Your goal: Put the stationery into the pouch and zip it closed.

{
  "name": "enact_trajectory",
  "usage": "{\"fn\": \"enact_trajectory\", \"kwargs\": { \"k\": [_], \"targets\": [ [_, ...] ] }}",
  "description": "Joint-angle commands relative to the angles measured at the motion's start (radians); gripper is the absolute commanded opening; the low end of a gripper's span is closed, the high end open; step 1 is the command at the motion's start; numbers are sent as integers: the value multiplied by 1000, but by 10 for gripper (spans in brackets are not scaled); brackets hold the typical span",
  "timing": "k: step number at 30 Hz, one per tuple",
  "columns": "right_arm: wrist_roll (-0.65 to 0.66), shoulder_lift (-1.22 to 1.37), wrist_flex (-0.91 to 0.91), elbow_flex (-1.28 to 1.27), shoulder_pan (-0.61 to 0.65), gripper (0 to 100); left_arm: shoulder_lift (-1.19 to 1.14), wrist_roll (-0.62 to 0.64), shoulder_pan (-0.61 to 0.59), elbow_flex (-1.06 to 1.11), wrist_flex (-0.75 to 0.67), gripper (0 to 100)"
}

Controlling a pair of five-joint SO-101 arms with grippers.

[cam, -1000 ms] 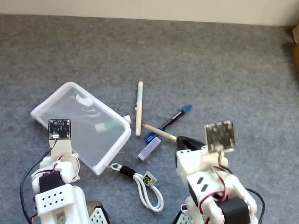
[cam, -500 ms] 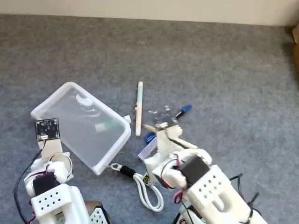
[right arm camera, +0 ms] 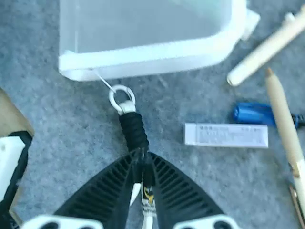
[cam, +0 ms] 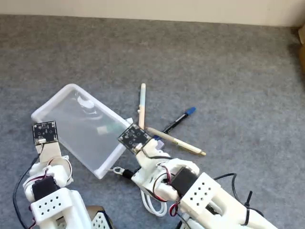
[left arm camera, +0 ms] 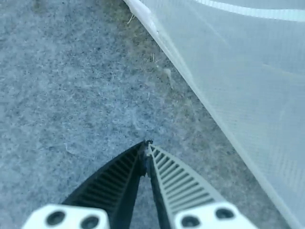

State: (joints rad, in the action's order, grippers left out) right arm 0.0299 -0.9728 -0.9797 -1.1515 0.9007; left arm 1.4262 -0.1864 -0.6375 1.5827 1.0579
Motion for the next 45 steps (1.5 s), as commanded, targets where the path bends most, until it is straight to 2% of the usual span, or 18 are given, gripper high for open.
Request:
{"fn": "enact_trajectory", "kwargs": {
  "k": [1, 5, 14, 25, 28, 30, 34, 40, 45],
  "targets": [
    [20, 8, 91, -18, 35, 80, 8, 9, -7, -59, 9, 6],
    [20, 8, 90, -21, 54, 197, 8, 9, -7, -56, 8, 6],
    [20, 61, 97, -22, 111, 198, 8, 9, -7, -59, 6, 6],
    [20, 512, 375, -13, 108, 198, 8, 9, -7, -59, 8, 6],
    [23, 622, 389, -10, 105, 197, 8, 9, -7, -58, 8, 6],
    [20, 670, 384, 2, 105, 169, 8, 9, -8, -56, 8, 6],
    [20, 673, 335, 73, 105, 0, 8, 9, -8, -54, 8, 6],
    [20, 661, 237, 114, 104, 4, 8, 8, -8, -53, 8, 6],
    [25, 547, 194, 124, 104, 4, 8, 8, -8, -51, 6, 6]
  ]
}}
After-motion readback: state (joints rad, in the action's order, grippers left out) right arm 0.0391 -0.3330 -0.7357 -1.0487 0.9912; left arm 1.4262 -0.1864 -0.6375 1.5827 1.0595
